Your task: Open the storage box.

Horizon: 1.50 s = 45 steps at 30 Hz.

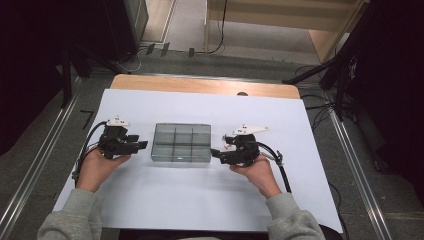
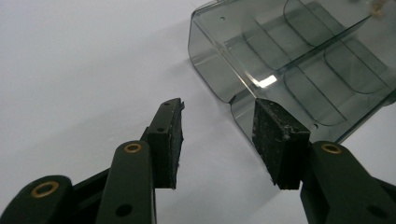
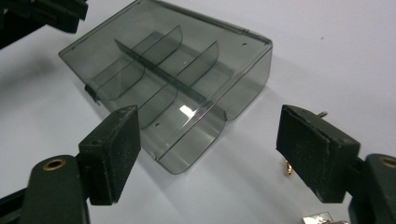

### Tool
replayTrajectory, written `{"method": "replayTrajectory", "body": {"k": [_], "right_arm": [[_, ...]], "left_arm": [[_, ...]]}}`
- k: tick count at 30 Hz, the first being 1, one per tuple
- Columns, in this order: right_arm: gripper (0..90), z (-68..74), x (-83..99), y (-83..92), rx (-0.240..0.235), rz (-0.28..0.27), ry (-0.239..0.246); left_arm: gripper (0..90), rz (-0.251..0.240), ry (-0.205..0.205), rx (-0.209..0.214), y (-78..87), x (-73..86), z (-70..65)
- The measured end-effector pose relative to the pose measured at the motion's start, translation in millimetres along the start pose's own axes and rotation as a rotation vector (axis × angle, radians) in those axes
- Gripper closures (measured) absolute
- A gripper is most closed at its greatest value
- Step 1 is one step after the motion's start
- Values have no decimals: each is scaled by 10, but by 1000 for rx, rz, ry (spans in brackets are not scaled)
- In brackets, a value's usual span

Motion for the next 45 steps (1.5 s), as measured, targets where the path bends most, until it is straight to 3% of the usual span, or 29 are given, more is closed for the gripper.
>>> {"method": "replayTrajectory", "body": {"k": [4,9,11,12,15,18,25,33,38,42,45], "right_arm": [[314,38,35,-1,-17,31,28],[367,39,-13,50,-12,4,17],[382,39,-28,59,-7,-6,25],[395,43,-29,59,-2,-7,28],[445,67,-8,47,-6,8,21],[450,94,13,28,-12,22,33],[477,130,5,11,-22,15,40],[504,159,-5,4,-32,11,49],[516,138,4,-2,-3,23,39],[518,174,-17,-3,-1,12,34],[535,200,-14,-20,2,14,40]], "left_arm": [[571,-24,6,8,26,-31,-24],[564,-25,-5,14,40,-46,-61],[559,-10,10,15,42,-39,-66],[543,13,42,30,39,-23,-71],[512,16,32,29,40,-14,-66],[472,11,13,33,39,-13,-68],[421,-15,40,72,68,-66,-93],[387,-26,37,74,76,-115,-129],[380,-25,42,82,80,-131,-155],[374,-29,27,91,92,-149,-197],[377,-29,6,75,85,-136,-198]]}}
Point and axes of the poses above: each handheld gripper's, and its own axes: y roughly backward along the jaws, x roughly out of its underside, z roughly to its left, the point moved 9 cm from there along -y, roughly forward along the jaws, and after that the axes turned 7 degrees about -z, right-handed, at the moved point
